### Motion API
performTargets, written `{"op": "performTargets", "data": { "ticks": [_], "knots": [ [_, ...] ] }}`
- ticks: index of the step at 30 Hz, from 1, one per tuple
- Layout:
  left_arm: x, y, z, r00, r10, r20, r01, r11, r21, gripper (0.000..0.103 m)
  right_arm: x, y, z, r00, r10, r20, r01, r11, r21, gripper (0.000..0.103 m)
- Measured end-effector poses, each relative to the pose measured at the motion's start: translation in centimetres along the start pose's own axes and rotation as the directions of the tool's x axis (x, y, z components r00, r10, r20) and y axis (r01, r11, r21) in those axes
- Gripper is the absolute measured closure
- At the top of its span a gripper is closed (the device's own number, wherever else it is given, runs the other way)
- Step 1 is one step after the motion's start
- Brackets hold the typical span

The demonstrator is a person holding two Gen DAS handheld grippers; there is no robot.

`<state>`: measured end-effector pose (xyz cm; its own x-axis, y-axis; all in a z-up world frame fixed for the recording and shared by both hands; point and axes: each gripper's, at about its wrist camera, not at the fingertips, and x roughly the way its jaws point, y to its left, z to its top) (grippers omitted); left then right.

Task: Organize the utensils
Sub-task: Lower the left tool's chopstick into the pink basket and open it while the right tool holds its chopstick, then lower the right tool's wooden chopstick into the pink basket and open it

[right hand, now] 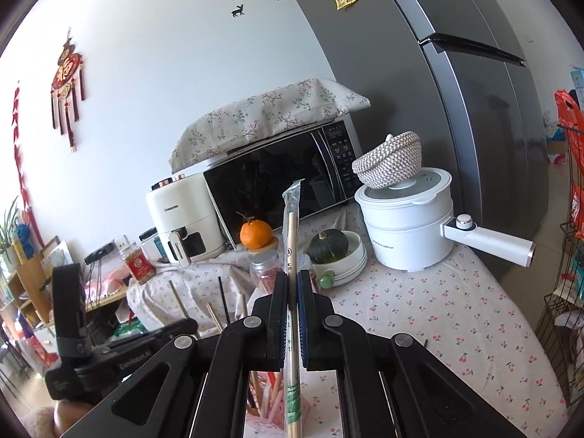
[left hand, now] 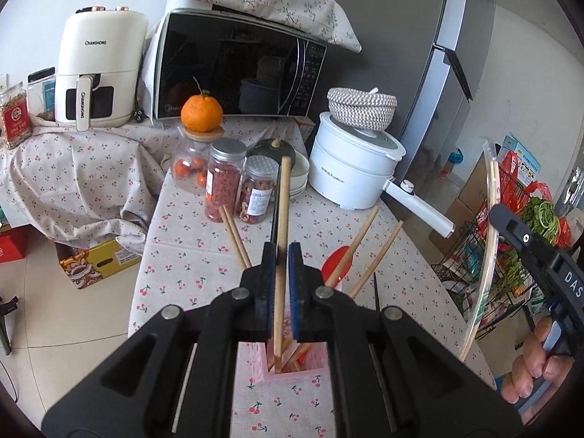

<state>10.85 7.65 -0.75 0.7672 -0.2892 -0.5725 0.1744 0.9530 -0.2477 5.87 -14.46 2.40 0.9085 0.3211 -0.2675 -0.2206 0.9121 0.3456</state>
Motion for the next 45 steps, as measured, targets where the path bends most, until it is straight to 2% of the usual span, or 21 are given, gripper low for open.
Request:
{"op": "performTargets", "data": {
  "ticks": [2,6,8,11,15,23,25,28,30,31,32,36,38,41,45],
  "knots": [
    [0.0,0.1,-0.2,1.0,0.006,-0.017,-0.006,1.0,-0.011,0.095,0.4,1.1,-0.2,1.0,0.001,0.03,-0.002,1.0,0.002,0.098],
    [-1.2,0.5,0.2,1.0,0.004,-0.018,-0.004,0.999,-0.033,0.072,1.1,2.9,-1.0,0.994,-0.035,0.107,0.034,0.999,0.012,0.098],
    [-1.9,1.0,0.3,1.0,0.021,-0.02,-0.022,0.999,-0.038,0.069,1.7,3.2,-1.7,0.987,-0.067,0.147,0.061,0.997,0.044,0.098],
    [-2.2,2.1,0.3,0.998,0.053,-0.039,-0.055,0.996,-0.064,0.068,2.8,3.5,-3.0,0.973,-0.117,0.199,0.102,0.991,0.083,0.098],
    [-2.2,3.5,0.1,0.997,0.051,-0.064,-0.058,0.992,-0.113,0.068,4.4,3.7,-4.8,0.957,-0.172,0.232,0.147,0.982,0.121,0.098],
    [-2.5,4.7,-0.1,0.996,0.047,-0.077,-0.056,0.99,-0.126,0.068,5.9,4.1,-7.1,0.901,-0.292,0.32,0.259,0.955,0.143,0.098],
    [-2.5,4.9,0.0,0.996,0.049,-0.075,-0.059,0.99,-0.128,0.068,6.0,4.3,-7.7,0.899,-0.297,0.323,0.264,0.954,0.144,0.098],
    [-2.3,4.9,-0.1,0.995,0.052,-0.084,-0.062,0.99,-0.126,0.068,5.8,4.5,-8.7,0.908,-0.284,0.307,0.252,0.958,0.14,0.095],
    [-2.1,4.7,-0.3,0.993,0.058,-0.098,-0.07,0.991,-0.117,0.067,5.3,4.5,-9.1,0.922,-0.258,0.289,0.223,0.963,0.149,0.082],
    [-2.1,4.6,-0.4,0.993,0.058,-0.106,-0.07,0.992,-0.109,0.065,4.8,4.5,-9.1,0.929,-0.241,0.279,0.204,0.967,0.155,0.069],
    [-2.0,4.5,-0.5,0.992,0.062,-0.111,-0.073,0.992,-0.099,0.061,4.5,4.4,-8.8,0.935,-0.228,0.272,0.191,0.969,0.155,0.062],
    [-1.9,3.9,-0.8,0.989,0.077,-0.126,-0.086,0.994,-0.067,0.048,2.6,4.2,-6.7,0.941,-0.225,0.253,0.202,0.973,0.113,0.061],
    [-1.7,3.6,-1.0,0.988,0.072,-0.138,-0.081,0.995,-0.062,0.045,1.6,3.8,-5.5,0.942,-0.233,0.241,0.215,0.972,0.098,0.054],
    [-1.5,3.0,-1.4,0.986,0.056,-0.159,-0.066,0.996,-0.054,0.033,0.4,2.9,-3.9,0.945,-0.259,0.199,0.252,0.966,0.064,0.041],
    [-1.2,1.8,-2.1,0.98,0.045,-0.192,-0.05,0.999,-0.021,0.024,-0.7,1.3,-2.7,0.947,-0.3,0.11,0.299,0.954,0.029,0.035]
  ]
}}
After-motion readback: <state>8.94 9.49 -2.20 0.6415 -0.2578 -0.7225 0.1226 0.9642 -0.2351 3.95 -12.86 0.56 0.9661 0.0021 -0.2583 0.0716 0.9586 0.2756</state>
